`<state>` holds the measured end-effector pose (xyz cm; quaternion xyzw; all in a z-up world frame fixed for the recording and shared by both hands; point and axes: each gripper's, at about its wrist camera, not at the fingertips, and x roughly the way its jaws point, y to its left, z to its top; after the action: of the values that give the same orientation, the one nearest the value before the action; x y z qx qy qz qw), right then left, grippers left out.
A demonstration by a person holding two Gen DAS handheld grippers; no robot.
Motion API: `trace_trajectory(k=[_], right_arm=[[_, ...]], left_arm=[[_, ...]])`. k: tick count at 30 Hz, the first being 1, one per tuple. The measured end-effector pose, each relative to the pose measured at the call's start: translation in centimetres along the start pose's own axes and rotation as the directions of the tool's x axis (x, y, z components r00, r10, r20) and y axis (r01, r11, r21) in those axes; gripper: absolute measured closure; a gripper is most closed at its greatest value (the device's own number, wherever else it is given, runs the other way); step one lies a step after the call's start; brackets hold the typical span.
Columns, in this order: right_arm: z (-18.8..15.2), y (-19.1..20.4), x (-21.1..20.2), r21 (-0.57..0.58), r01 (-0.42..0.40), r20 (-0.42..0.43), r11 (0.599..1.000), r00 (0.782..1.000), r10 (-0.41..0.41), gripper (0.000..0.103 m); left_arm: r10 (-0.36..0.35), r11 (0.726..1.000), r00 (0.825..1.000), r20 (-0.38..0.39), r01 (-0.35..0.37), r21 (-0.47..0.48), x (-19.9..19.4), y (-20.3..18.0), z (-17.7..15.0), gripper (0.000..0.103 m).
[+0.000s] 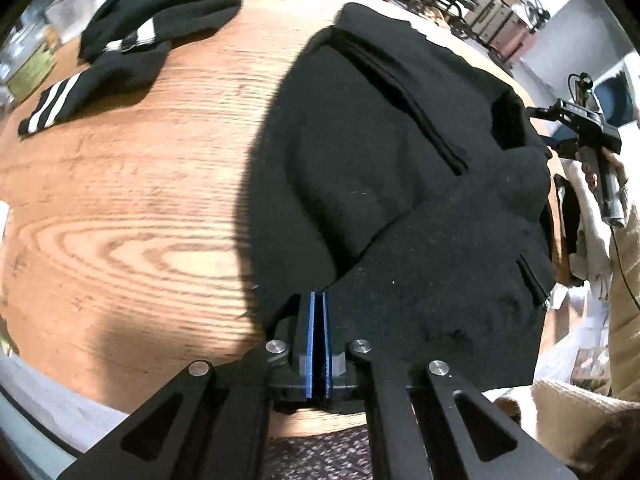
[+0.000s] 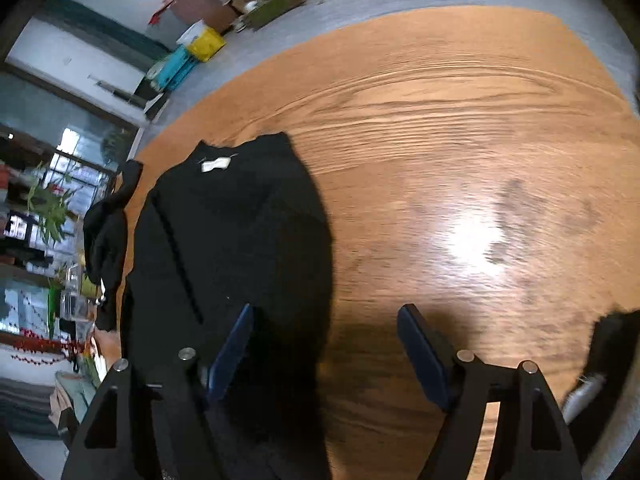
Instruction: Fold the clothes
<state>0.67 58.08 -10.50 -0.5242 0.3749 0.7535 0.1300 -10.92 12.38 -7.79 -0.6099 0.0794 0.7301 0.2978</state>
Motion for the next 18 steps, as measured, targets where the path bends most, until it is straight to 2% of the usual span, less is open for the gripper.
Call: trace_trajectory(k=[2, 4, 6, 7, 9, 12, 16, 17, 18], right_arm=[[0.1, -0.2, 1.0, 0.044, -0.022, -0.048, 0.999, 0.999, 0.024, 0.024], [-0.1, -0.8, 2.0, 0.100, -0.112, -0.089, 0.989, 0.989, 0.121, 0.024], [-0.6, -1.1, 2.8, 0.143, -0.205, -0.116, 0.968, 0.968, 0.222, 0.025], [-0.9, -1.1, 3.1, 0.158, -0.244, -0.122, 0.957, 0.957, 0.264, 0.026], [-1.4, -0.6, 2.8, 0.157, -0.284, -0.110, 0.946, 0.947, 0.302, 0.035], [-1.3, 0.5, 1.6, 0.094, -0.280, -0.044, 0.955, 0.958, 0.285, 0.037], [-0.1, 1.1, 1.7, 0.100, -0.284, -0.004, 0.954, 0.958, 0.285, 0.037], [0.2, 1.2, 1.7, 0.104, -0.285, 0.005, 0.953, 0.958, 0.286, 0.040], [0.4, 1.3, 2.0, 0.104, -0.271, 0.001, 0.957, 0.962, 0.273, 0.048]], left_arm=[[0.004, 1.000, 1.000, 0.011, -0.003, -0.012, -0.2, 0.1, -0.4, 0.099], [0.007, 1.000, 1.000, 0.024, -0.006, -0.031, 0.1, -0.6, -1.1, 0.099], [0.008, 0.998, 0.999, 0.031, -0.006, -0.058, 0.1, -0.2, -1.2, 0.099], [0.008, 0.998, 0.999, 0.032, -0.006, -0.069, 0.2, 0.0, -1.2, 0.099], [0.009, 0.996, 0.999, 0.040, -0.005, -0.088, -0.2, 0.8, -1.7, 0.099], [0.010, 0.994, 0.998, 0.056, -0.004, -0.111, -1.1, 1.9, -2.1, 0.099], [0.003, 0.993, 0.998, 0.067, 0.005, -0.120, -1.5, 2.2, -2.3, 0.099], [0.002, 0.993, 0.998, 0.068, 0.006, -0.119, -1.6, 2.2, -2.4, 0.099], [0.001, 0.993, 0.998, 0.068, 0.007, -0.117, -1.6, 2.1, -2.5, 0.099]])
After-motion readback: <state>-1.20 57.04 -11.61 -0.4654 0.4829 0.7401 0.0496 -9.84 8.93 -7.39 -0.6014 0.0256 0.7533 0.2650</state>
